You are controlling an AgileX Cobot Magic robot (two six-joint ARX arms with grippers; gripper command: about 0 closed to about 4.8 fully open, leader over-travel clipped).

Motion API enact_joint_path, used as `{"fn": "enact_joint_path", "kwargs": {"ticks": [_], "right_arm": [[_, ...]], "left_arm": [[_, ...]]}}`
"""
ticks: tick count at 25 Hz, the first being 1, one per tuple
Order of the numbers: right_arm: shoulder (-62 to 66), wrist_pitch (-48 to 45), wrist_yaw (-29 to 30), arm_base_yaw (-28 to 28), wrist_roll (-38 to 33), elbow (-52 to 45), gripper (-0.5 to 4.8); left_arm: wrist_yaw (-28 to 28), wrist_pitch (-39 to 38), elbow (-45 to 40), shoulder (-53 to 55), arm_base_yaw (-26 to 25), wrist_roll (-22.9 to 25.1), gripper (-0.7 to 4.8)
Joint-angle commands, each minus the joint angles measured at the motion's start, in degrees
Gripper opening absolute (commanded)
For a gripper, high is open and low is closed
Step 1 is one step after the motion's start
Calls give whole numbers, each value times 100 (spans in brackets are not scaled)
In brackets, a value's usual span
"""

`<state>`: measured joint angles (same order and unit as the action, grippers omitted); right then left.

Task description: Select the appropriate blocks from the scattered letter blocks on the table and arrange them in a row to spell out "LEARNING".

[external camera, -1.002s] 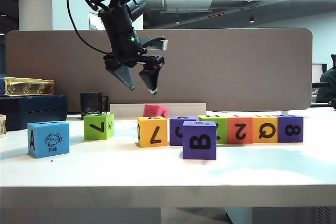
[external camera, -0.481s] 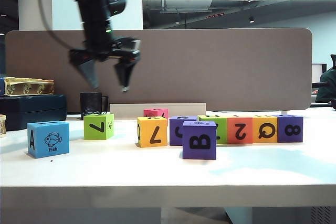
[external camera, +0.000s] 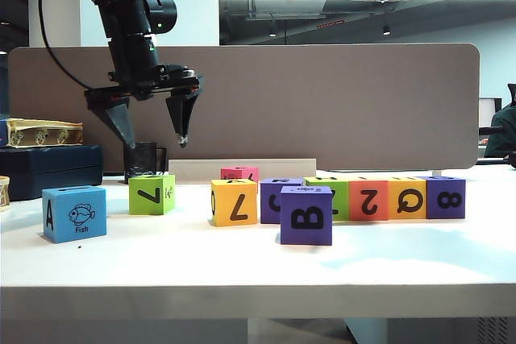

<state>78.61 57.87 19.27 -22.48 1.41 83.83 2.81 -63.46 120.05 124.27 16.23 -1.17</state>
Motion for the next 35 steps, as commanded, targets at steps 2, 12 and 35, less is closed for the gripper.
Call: {"fn": "enact_joint_path", "kwargs": {"ticks": [2,12,35], "right_arm": [[-22,28,39,-11,15,26,-1],[-22,26,39,-11,15,26,-1],[-22,-131,896,-11,13,26,-1]], "left_arm": [[-15,-114,-164,-17,-17,-256,479],[-63,278,-476,85,-15,-380,479],[-42,527,-479,332,-15,-358,274]]}}
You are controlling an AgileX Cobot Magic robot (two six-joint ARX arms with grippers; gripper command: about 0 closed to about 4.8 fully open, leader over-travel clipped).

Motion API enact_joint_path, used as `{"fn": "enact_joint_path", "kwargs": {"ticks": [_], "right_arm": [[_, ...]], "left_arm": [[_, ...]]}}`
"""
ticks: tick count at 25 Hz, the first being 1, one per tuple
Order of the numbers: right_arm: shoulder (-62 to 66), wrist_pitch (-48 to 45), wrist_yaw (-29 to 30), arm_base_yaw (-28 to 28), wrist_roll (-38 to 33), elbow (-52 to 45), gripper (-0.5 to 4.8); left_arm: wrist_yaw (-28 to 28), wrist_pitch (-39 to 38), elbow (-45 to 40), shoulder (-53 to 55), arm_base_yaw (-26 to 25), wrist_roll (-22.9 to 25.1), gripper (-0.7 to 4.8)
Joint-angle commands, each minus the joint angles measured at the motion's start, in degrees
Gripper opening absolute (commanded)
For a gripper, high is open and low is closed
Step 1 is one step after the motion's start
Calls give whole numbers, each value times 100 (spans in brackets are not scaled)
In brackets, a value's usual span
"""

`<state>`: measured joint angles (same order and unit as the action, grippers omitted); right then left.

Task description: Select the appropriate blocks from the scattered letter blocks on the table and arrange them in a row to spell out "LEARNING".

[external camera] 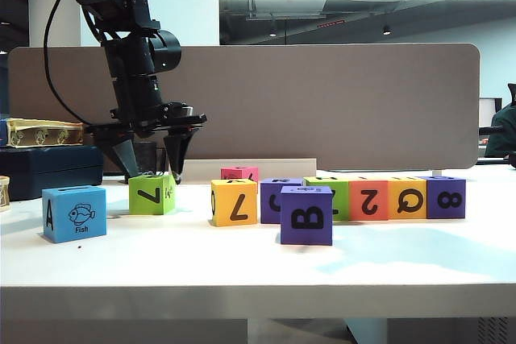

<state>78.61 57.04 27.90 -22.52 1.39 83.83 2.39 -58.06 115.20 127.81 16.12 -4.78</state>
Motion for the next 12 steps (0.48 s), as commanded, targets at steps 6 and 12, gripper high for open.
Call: {"fn": "enact_joint_path", "kwargs": {"ticks": [6,12], "right_arm": [[-22,-22,33,-7,15,26,-1],[-22,-24,33,-7,15,26,-1]], "left_arm": [[-2,-39,7,-22,-4,7,263],[332,-236,9,-24,-2,2,258]]}}
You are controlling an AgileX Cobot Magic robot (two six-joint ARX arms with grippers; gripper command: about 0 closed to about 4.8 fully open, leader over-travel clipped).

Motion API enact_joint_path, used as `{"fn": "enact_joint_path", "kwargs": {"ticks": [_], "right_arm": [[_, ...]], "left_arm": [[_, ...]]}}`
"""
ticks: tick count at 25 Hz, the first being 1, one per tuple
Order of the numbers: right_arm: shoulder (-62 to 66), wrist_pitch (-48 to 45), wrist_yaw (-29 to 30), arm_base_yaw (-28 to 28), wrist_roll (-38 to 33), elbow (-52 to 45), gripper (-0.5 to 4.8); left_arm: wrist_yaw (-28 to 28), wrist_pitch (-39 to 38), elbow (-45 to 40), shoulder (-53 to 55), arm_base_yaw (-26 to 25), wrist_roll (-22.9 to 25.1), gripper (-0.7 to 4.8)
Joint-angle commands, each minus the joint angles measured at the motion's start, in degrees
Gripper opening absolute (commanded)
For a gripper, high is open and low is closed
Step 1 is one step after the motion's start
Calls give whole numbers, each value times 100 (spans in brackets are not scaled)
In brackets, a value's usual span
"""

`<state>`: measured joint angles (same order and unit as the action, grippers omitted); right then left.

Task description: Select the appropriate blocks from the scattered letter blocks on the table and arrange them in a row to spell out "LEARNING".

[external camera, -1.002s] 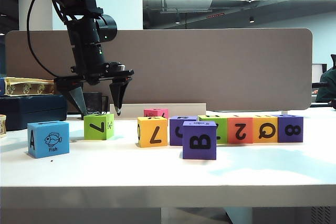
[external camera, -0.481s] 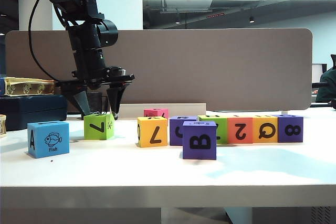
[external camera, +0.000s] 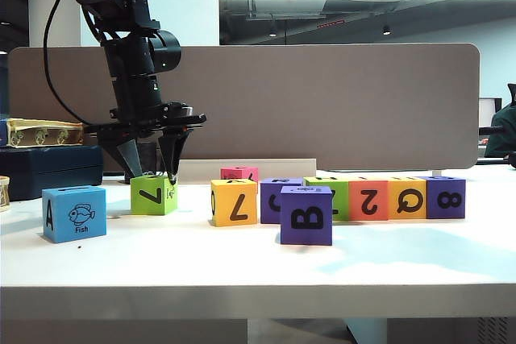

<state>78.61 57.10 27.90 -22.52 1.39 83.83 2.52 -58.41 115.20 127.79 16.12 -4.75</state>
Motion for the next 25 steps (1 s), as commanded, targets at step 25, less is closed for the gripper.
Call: {"fn": "enact_joint_path", "kwargs": {"ticks": [25], "right_arm": [[-22,-2,31,-7,17,26,-1]], "left_arm": [[767,-960,22,-175,603,-284,241]]}}
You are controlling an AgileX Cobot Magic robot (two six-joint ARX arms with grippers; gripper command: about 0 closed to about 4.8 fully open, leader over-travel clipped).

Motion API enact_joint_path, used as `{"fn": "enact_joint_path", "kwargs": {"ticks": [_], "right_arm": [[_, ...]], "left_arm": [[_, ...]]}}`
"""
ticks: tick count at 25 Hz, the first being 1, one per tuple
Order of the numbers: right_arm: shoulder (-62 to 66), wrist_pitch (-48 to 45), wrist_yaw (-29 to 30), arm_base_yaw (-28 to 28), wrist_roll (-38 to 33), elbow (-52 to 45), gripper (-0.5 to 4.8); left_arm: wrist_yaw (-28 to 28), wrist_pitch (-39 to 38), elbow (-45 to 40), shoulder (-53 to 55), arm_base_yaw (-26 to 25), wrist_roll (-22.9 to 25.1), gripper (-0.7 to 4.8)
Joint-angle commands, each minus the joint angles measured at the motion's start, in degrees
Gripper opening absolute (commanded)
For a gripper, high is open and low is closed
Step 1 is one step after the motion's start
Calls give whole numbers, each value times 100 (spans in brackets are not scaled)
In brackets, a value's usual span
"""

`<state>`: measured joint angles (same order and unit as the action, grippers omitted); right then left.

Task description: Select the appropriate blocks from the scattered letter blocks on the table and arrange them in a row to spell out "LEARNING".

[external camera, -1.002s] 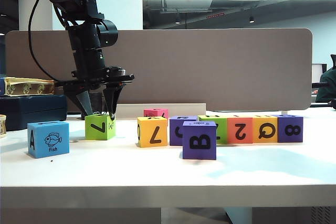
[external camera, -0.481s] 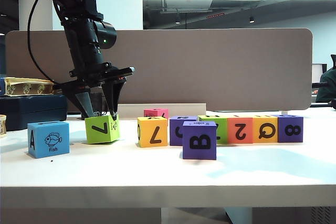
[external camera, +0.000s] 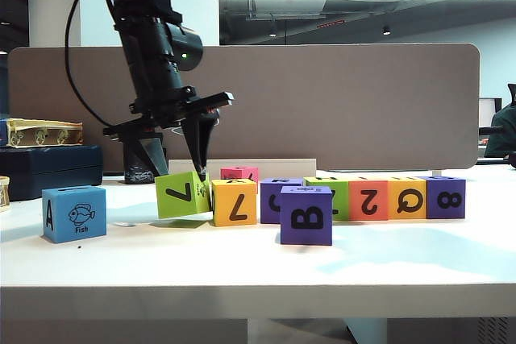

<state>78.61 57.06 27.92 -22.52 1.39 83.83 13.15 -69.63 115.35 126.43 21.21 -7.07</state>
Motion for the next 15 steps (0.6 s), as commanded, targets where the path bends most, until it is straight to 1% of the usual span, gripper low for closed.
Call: {"fn": "enact_joint_path", "kwargs": {"ticks": [1,3,7,15], "right_arm": [[-22,15,28,-7,17,26,-1],[-22,17,28,-7,17,26,-1],[-22,15,28,-7,17,26,-1],[-22,15,28,-7,17,26,-1]], "left_arm": [[-308,186,7,-39,122,-83,241],[-304,260,4,-37,166,-197,241],[-328,385,4,-33,205,-271,241],[-302,525,4,-26,249,-284,247]]}}
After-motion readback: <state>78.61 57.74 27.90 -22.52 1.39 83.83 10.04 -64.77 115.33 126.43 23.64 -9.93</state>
